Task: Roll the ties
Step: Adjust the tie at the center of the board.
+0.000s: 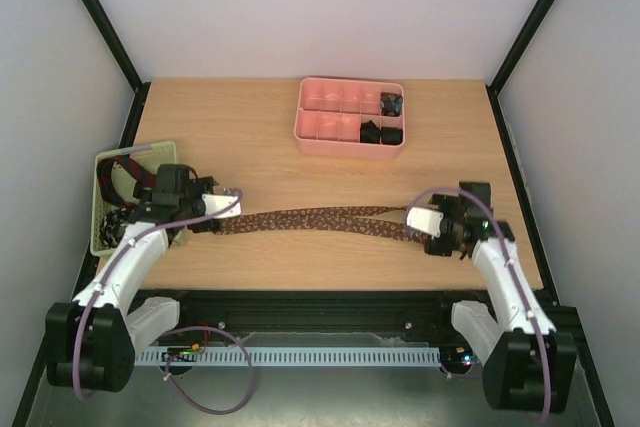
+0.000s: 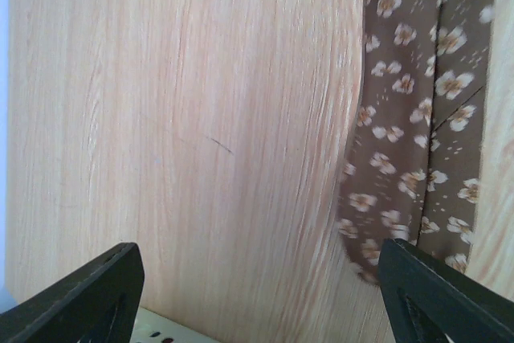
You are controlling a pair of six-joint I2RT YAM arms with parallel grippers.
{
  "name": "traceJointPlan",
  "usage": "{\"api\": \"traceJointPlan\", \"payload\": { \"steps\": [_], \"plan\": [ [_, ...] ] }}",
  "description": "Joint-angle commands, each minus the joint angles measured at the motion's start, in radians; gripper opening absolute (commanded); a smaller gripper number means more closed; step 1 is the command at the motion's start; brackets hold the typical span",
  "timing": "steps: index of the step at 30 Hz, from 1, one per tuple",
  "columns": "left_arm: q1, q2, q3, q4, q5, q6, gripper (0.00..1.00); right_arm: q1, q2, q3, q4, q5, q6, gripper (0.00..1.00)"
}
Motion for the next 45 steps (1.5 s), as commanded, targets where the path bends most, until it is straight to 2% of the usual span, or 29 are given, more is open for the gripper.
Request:
{"api": "traceJointPlan", "payload": {
  "steps": [1,4,7,10,13,16,21,27,32,35,37,38,40,43,45],
  "plan": [
    [-0.005,0.119,0.204,-0.368,0.093,-0.030,0.82,-0.030,0.171,0.299,-0.485,-0.096,0.104,0.98],
    [-0.014,0.269,0.348,-0.494,0.110,-0.138,0.76,-0.081,0.356,0.518,-0.621,-0.150,0.218,0.99],
    [-0.024,0.397,0.410,-0.528,0.092,-0.230,0.71,-0.104,0.520,0.603,-0.643,-0.113,0.379,0.91],
    [-0.027,0.466,0.396,-0.459,0.057,-0.288,0.67,-0.132,0.642,0.616,-0.563,-0.014,0.544,0.77],
    [-0.034,0.512,0.359,-0.397,0.025,-0.294,0.64,-0.140,0.734,0.628,-0.528,0.074,0.671,0.69],
    [-0.046,0.569,0.335,-0.352,-0.013,-0.290,0.58,-0.155,0.810,0.647,-0.511,0.153,0.777,0.66],
    [-0.050,0.614,0.276,-0.280,-0.082,-0.213,0.46,-0.178,0.939,0.744,-0.470,0.180,0.929,0.61],
    [-0.047,0.640,0.244,-0.182,-0.177,-0.202,0.37,-0.167,1.042,0.729,-0.403,0.154,0.957,0.53],
    [-0.047,0.688,0.295,-0.167,-0.236,-0.292,0.36,-0.121,0.995,0.631,-0.344,0.150,0.898,0.53],
    [-0.049,0.692,0.319,-0.173,-0.227,-0.323,0.36,-0.096,0.936,0.519,-0.237,0.264,0.840,0.45],
    [-0.050,0.696,0.318,-0.157,-0.231,-0.327,0.36,-0.102,0.926,0.478,-0.150,0.348,0.828,0.33],
    [-0.050,0.701,0.310,-0.141,-0.241,-0.321,0.36,-0.112,0.929,0.484,-0.132,0.378,0.826,0.24],
    [-0.049,0.709,0.296,-0.114,-0.259,-0.308,0.36,-0.153,0.952,0.549,-0.130,0.439,0.847,0.12],
    [-0.039,0.711,0.282,-0.077,-0.259,-0.306,0.36,-0.239,1.014,0.672,-0.134,0.553,0.820,0.10],
    [-0.036,0.719,0.289,-0.084,-0.245,-0.311,0.36,-0.295,1.056,0.761,-0.161,0.597,0.790,0.13]
  ]
}}
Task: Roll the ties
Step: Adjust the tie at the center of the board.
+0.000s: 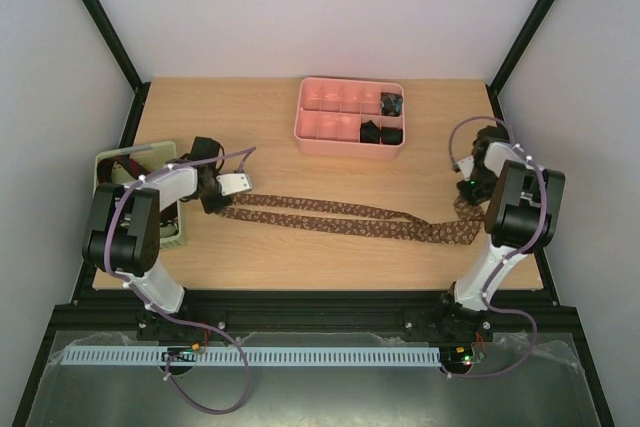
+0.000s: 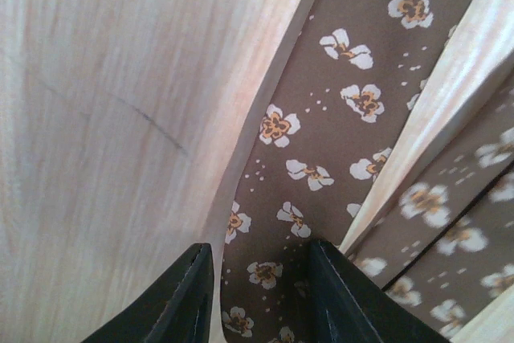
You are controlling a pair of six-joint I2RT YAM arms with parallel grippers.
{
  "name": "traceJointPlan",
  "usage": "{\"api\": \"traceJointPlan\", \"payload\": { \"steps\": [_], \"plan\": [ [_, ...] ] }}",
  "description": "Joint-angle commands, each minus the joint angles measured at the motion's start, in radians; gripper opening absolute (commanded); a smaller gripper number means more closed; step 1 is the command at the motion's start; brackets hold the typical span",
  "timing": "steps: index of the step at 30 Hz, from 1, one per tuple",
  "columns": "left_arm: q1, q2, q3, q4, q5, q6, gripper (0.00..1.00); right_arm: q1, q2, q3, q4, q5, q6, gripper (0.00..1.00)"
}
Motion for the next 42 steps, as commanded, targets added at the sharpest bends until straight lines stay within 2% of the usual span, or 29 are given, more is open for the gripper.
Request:
{"api": "traceJointPlan", "payload": {
  "steps": [1,4,7,10,11,13,17,21,25,28,32,35,38,42],
  "plan": [
    [0.015,0.077,-0.051,0.018,-0.051,-0.001,0.36,-0.123,0.116,0.153,-0.014,0.202,-0.063,0.16],
    [0.021,0.077,-0.057,0.030,-0.053,0.008,0.36,-0.150,0.112,0.281,-0.117,0.196,-0.077,0.30],
    [0.025,0.078,-0.055,0.033,-0.045,-0.011,0.36,-0.154,0.106,0.396,-0.276,0.163,-0.065,0.49],
    [0.025,0.075,-0.062,0.038,-0.034,-0.024,0.37,-0.154,0.117,0.516,-0.490,0.018,-0.015,0.67],
    [0.025,0.074,-0.064,0.038,-0.033,-0.030,0.38,-0.154,0.119,0.542,-0.561,-0.048,0.001,0.70],
    [0.027,0.067,-0.067,0.041,-0.031,-0.035,0.42,-0.146,0.118,0.556,-0.683,-0.186,0.014,0.67],
    [0.041,0.067,-0.059,0.024,-0.025,-0.046,0.46,-0.103,0.050,0.355,-0.690,-0.382,0.032,0.55],
    [0.068,0.049,-0.006,-0.026,0.003,-0.044,0.57,-0.054,0.071,0.207,-0.574,-0.433,0.092,0.48],
    [0.095,-0.031,0.043,-0.072,0.123,-0.016,0.68,-0.044,0.158,0.191,-0.445,-0.423,0.132,0.47],
    [0.081,-0.071,0.070,-0.115,0.215,0.013,0.70,-0.032,0.227,0.206,-0.402,-0.447,0.170,0.46],
    [-0.004,-0.081,0.071,-0.100,0.208,0.008,0.70,0.001,0.266,0.250,-0.370,-0.522,0.231,0.46],
    [-0.081,-0.059,0.105,-0.093,0.246,-0.041,0.70,0.010,0.271,0.335,-0.420,-0.603,0.238,0.46],
    [-0.196,-0.011,0.165,-0.056,0.298,-0.112,0.68,0.003,0.213,0.376,-0.471,-0.610,0.195,0.46],
    [-0.361,0.103,0.268,0.025,0.332,-0.165,0.65,0.002,0.104,0.342,-0.484,-0.609,0.159,0.45]
  ]
}}
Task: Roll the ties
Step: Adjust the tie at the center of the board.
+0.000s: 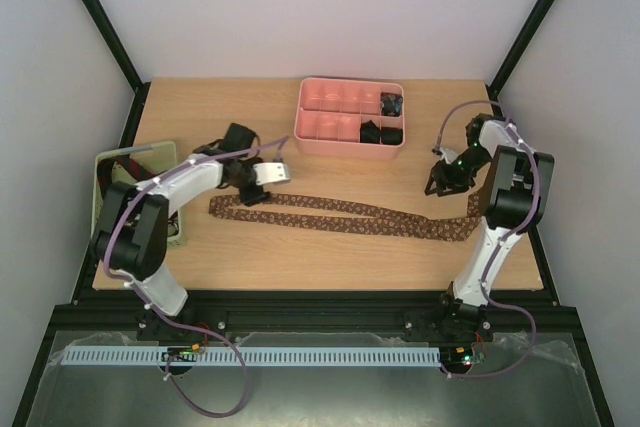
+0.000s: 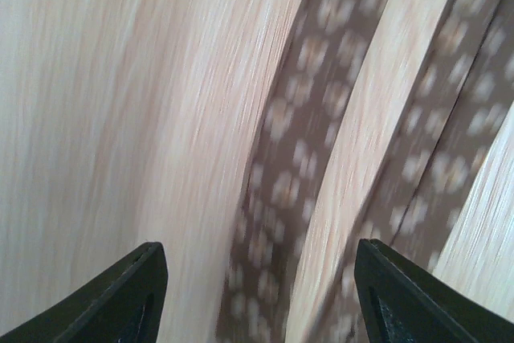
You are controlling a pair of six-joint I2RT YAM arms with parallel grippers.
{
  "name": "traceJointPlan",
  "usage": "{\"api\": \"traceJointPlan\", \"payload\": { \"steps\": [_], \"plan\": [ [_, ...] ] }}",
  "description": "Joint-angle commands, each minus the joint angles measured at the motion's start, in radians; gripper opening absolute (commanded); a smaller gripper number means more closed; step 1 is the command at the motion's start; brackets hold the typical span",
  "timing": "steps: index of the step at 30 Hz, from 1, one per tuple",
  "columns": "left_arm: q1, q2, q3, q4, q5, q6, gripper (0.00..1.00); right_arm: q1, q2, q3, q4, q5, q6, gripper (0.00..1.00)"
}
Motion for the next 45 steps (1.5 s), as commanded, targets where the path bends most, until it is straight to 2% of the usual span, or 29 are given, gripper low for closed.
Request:
{"api": "traceJointPlan", "payload": {
  "steps": [1,4,7,13,21,23,26,29,35,39,45],
  "plan": [
    [-0.164,0.139,0.137,0.079,0.084,-0.100,0.63,-0.004,-0.132,-0.013,-0.078,-0.060,-0.029,0.44],
    [-0.248,0.263,0.281,0.067,0.093,-0.167,0.59,0.011,-0.154,-0.033,-0.148,-0.137,-0.022,0.37],
    [-0.266,0.327,0.344,0.033,0.110,-0.169,0.57,0.066,-0.186,-0.119,-0.148,-0.181,0.000,0.36],
    [-0.234,0.214,0.137,0.089,0.023,-0.061,0.55,0.232,-0.218,-0.219,0.018,-0.154,0.080,0.37],
    [-0.052,0.158,0.045,0.056,0.013,0.003,0.48,0.400,-0.125,-0.188,0.134,-0.122,0.114,0.36],
    [-0.026,0.116,0.029,0.048,0.019,0.037,0.49,0.421,-0.114,-0.171,0.155,-0.123,0.123,0.37],
    [-0.003,0.054,-0.006,0.014,0.059,0.098,0.58,0.436,-0.098,-0.136,0.164,-0.127,0.129,0.37],
    [-0.002,-0.006,-0.083,0.001,0.068,0.160,0.58,0.439,-0.084,-0.104,0.165,-0.102,0.120,0.38],
    [-0.003,-0.009,-0.199,0.092,-0.023,0.186,0.44,0.439,-0.074,-0.104,0.160,-0.027,0.079,0.38],
    [0.023,0.052,-0.179,0.116,-0.086,0.169,0.32,0.439,-0.059,-0.084,0.148,0.002,0.067,0.37],
    [0.108,0.158,-0.098,0.148,-0.179,0.158,0.23,0.439,-0.020,0.021,0.109,0.030,0.037,0.32]
  ]
}}
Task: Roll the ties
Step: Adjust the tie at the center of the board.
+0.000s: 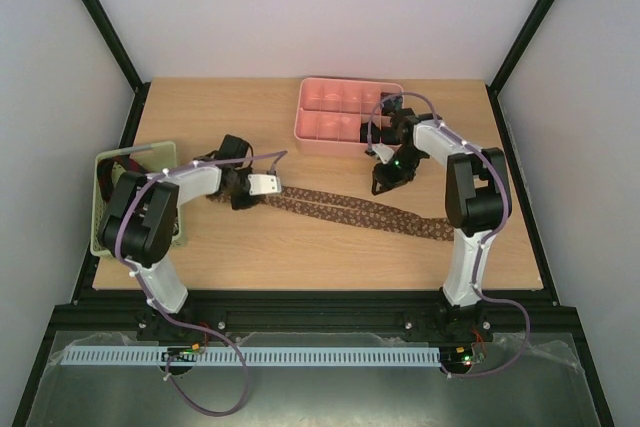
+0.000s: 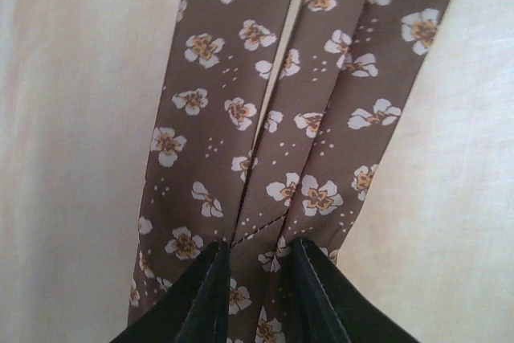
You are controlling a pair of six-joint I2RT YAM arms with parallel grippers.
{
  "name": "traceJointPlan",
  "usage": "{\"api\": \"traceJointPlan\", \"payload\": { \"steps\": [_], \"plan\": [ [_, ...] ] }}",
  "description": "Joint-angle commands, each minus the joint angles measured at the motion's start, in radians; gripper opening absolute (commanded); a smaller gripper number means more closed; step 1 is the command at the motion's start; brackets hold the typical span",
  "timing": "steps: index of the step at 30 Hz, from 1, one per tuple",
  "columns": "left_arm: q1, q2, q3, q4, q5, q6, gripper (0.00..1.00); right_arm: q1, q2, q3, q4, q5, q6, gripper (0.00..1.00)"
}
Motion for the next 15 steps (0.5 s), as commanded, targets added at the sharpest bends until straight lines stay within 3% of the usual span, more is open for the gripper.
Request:
{"api": "traceJointPlan", "payload": {
  "steps": [1,8,15],
  "plan": [
    [0.078,0.096,0.054,-0.008,-0.104,0.007,0.23,0.001,0.028,0.082,-0.072,0.029,-0.034,0.32],
    [0.101,0.022,0.165,-0.210,0.136,0.067,0.35,0.040,0.000,0.026,-0.051,0.023,-0.020,0.35],
    [0.110,0.149,0.302,-0.135,0.044,-0.082,0.41,0.092,0.016,-0.035,0.019,0.109,-0.004,0.39]
  ]
}}
